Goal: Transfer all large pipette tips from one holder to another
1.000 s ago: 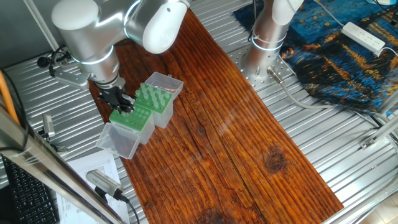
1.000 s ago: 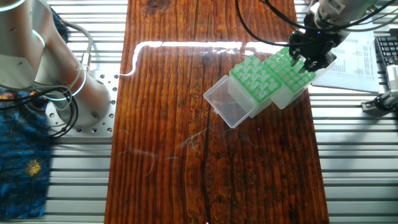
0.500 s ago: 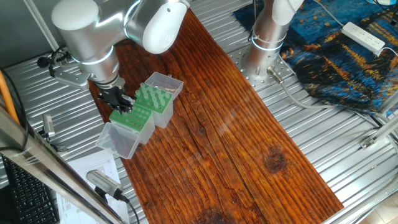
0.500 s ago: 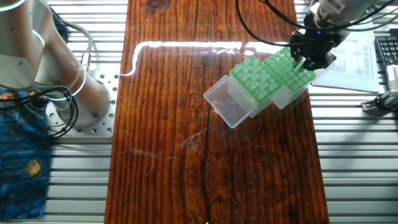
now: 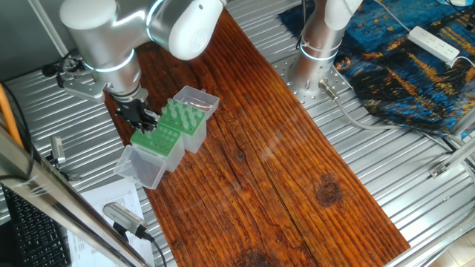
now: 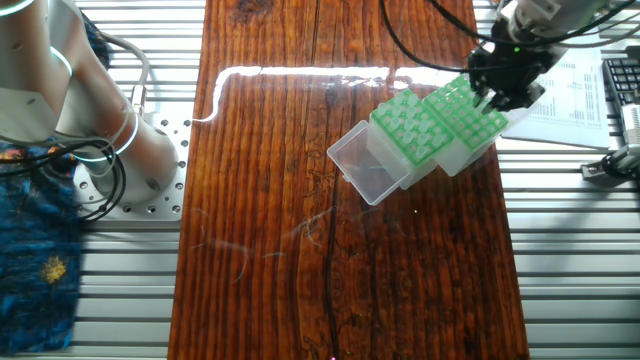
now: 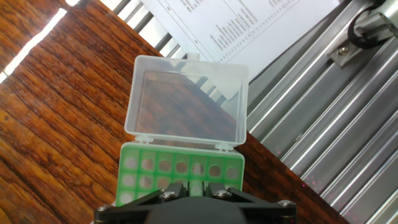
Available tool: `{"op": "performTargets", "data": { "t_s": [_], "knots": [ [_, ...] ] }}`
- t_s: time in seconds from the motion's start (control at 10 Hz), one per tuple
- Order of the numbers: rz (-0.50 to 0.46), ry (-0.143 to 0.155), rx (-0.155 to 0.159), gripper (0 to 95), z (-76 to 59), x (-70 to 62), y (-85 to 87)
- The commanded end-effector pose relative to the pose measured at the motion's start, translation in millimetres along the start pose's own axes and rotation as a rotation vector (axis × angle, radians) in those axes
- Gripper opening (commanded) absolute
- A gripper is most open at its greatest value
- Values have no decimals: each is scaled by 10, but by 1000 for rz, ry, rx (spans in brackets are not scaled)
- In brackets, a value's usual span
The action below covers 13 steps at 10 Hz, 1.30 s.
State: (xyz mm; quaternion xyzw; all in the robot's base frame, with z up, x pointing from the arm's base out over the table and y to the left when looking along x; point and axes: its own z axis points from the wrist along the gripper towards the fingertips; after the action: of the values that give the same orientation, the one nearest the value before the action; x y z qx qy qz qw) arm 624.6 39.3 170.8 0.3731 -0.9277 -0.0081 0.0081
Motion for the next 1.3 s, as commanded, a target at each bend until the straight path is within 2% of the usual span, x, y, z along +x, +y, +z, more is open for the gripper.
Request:
{"op": "performTargets", "data": {
  "t_s": [0.1,0.8,1.1,1.3],
  "knots": [
    [-15,4,1,0,-124,2,-3],
    [-41,7,5,0,-609,7,46],
    [-79,9,5,0,-886,18,55],
    [-98,12,7,0,-1063,30,135]
  ]
}}
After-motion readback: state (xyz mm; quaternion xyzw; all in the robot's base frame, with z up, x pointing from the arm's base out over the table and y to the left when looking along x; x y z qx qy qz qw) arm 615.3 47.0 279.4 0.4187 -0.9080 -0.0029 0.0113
